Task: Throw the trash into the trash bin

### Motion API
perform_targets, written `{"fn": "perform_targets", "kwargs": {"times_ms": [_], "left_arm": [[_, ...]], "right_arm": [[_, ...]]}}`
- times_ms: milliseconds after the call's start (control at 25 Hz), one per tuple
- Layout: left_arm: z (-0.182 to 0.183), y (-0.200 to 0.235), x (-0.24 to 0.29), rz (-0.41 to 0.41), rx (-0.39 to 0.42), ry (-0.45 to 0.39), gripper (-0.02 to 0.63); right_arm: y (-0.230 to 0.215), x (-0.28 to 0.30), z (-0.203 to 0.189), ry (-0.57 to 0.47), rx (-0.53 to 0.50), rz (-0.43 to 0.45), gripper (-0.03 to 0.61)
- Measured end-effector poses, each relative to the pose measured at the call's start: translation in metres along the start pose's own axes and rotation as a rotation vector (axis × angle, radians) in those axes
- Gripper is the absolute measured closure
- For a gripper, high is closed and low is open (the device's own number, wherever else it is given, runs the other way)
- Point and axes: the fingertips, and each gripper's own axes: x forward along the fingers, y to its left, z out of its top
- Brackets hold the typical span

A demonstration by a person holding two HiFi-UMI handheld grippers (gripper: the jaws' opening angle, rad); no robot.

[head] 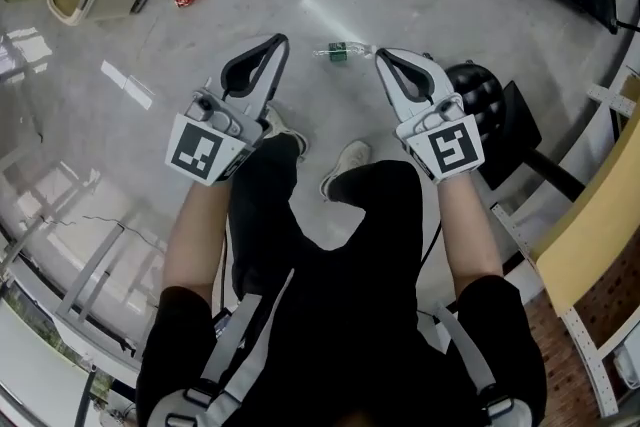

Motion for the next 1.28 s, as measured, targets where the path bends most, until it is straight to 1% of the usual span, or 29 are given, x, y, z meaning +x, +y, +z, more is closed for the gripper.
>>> {"fn": "perform_targets", "kwargs": {"times_ms": [80, 160, 200, 320, 400, 440, 480, 560, 640, 760, 880, 1000, 1040, 1080, 1120, 1160, 1200, 1280], "left_arm": [[-0.027, 0.011, 0.006, -0.02, 0.003, 0.003, 0.612], [-0.046, 0.021, 0.011, -0.047, -0.009, -0.041, 0.612], [-0.055, 0.026, 0.01, -0.058, -0.001, -0.061, 0.613], [-0.085, 0.035, 0.002, -0.117, 0.058, -0.091, 0.612], [-0.118, 0.042, -0.003, -0.154, 0.119, -0.053, 0.612], [-0.134, 0.047, -0.005, -0.161, 0.14, -0.037, 0.612], [-0.146, 0.051, -0.007, -0.162, 0.144, -0.033, 0.612], [-0.162, 0.055, -0.011, -0.158, 0.106, -0.057, 0.612], [-0.175, 0.055, -0.016, -0.152, 0.073, -0.065, 0.612], [-0.19, 0.05, -0.024, -0.169, 0.081, -0.022, 0.612], [-0.197, 0.053, -0.032, -0.172, 0.073, -0.006, 0.612], [-0.206, 0.061, -0.039, -0.16, 0.043, -0.008, 0.613], [-0.21, 0.063, -0.04, -0.157, 0.036, -0.007, 0.612], [-0.214, 0.064, -0.042, -0.155, 0.033, -0.006, 0.612], [-0.217, 0.064, -0.045, -0.154, 0.033, -0.005, 0.612], [-0.219, 0.063, -0.047, -0.155, 0.033, -0.004, 0.612], [-0.222, 0.062, -0.05, -0.156, 0.035, 0.0, 0.612], [-0.229, 0.064, -0.057, -0.15, 0.04, 0.016, 0.612]], "right_arm": [[0.002, 0.025, -0.037, 0.039, -0.047, 0.034, 0.572], [0.003, 0.049, -0.077, 0.054, -0.1, 0.065, 0.573], [0.003, 0.062, -0.097, 0.052, -0.124, 0.089, 0.573], [0.004, 0.101, -0.157, 0.043, -0.208, 0.177, 0.572], [0.008, 0.124, -0.189, 0.064, -0.277, 0.22, 0.572], [0.011, 0.135, -0.202, 0.08, -0.317, 0.243, 0.573], [0.016, 0.145, -0.214, 0.096, -0.354, 0.272, 0.572], [0.027, 0.16, -0.233, 0.127, -0.403, 0.34, 0.572], [0.037, 0.169, -0.249, 0.17, -0.418, 0.402, 0.572], [0.051, 0.18, -0.272, 0.271, -0.429, 0.501, 0.571], [0.065, 0.195, -0.307, 0.423, -0.433, 0.62, 0.459], [0.075, 0.207, -0.365, 0.608, -0.456, 0.726, 0.377], [0.076, 0.209, -0.386, 0.677, -0.469, 0.756, 0.34], [0.076, 0.21, -0.408, 0.744, -0.492, 0.785, 0.307], [0.074, 0.208, -0.428, 0.805, -0.524, 0.811, 0.295], [0.07, 0.207, -0.448, 0.861, -0.559, 0.83, 0.274], [0.066, 0.206, -0.465, 0.911, -0.586, 0.838, 0.234], [0.056, 0.209, -0.493, 0.986, -0.6, 0.825, 0.187]]}}
